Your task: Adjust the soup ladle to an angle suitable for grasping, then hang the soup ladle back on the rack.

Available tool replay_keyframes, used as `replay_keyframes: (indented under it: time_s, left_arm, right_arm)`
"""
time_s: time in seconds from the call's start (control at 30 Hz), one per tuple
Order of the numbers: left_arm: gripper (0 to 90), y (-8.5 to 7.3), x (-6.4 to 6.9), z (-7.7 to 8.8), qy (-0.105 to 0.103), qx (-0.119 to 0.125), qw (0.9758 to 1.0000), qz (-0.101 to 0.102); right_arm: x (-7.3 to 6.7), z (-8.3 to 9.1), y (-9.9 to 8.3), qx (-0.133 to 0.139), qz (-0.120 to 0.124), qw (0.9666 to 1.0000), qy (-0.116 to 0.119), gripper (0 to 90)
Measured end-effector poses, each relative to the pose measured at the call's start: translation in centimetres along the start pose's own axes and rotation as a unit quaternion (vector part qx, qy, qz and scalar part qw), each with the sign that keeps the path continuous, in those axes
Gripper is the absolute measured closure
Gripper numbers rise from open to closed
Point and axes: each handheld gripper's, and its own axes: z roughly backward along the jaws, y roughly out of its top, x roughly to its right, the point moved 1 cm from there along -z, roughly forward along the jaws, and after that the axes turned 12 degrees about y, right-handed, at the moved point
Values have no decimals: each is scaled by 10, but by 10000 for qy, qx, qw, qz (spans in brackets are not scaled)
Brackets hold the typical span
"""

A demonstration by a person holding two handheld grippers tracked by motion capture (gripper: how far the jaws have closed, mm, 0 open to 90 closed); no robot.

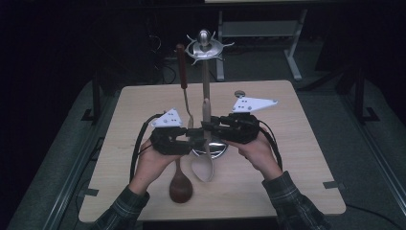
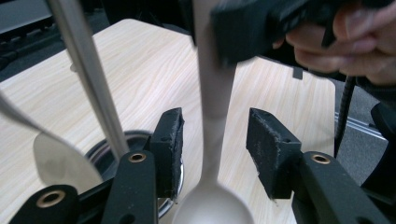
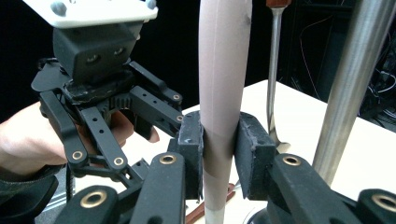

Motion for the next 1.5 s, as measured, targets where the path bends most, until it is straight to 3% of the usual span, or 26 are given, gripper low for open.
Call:
replay_keyframes:
  time_s: [0.2, 0.37, 0.53, 0.6, 0.7, 1.07, 1.27, 1.5]
  left_arm:
    - [449, -25, -14, 14, 75, -327, 9994, 5]
    - [387, -48, -25, 24, 216, -450, 9985, 220]
    - [335, -72, -34, 33, 366, -622, 9970, 277]
    - [324, -84, -36, 35, 403, -705, 9962, 319]
    - [310, -101, -39, 39, 542, -757, 9954, 216]
    - [262, -153, -46, 50, 724, -1098, 9903, 453]
    - [262, -169, -50, 52, 788, -1153, 9882, 625]
    - [258, -173, -54, 51, 806, -1142, 9876, 719]
  right_arm:
    - [-1, 0, 2, -20, 53, 10000, 27, 733]
    - [-1, -2, 6, -59, 135, 9999, 77, 733]
    - [0, -4, 12, -63, 251, 9996, 140, 733]
    - [0, -6, 16, -67, 273, 9995, 158, 733]
    - [0, -7, 22, -18, 371, 9991, 214, 734]
    - [-4, -16, 53, 14, 656, 9972, 350, 734]
    - [-2, -18, 70, 104, 697, 9969, 339, 734]
    - [1, -21, 82, 216, 655, 9971, 334, 734]
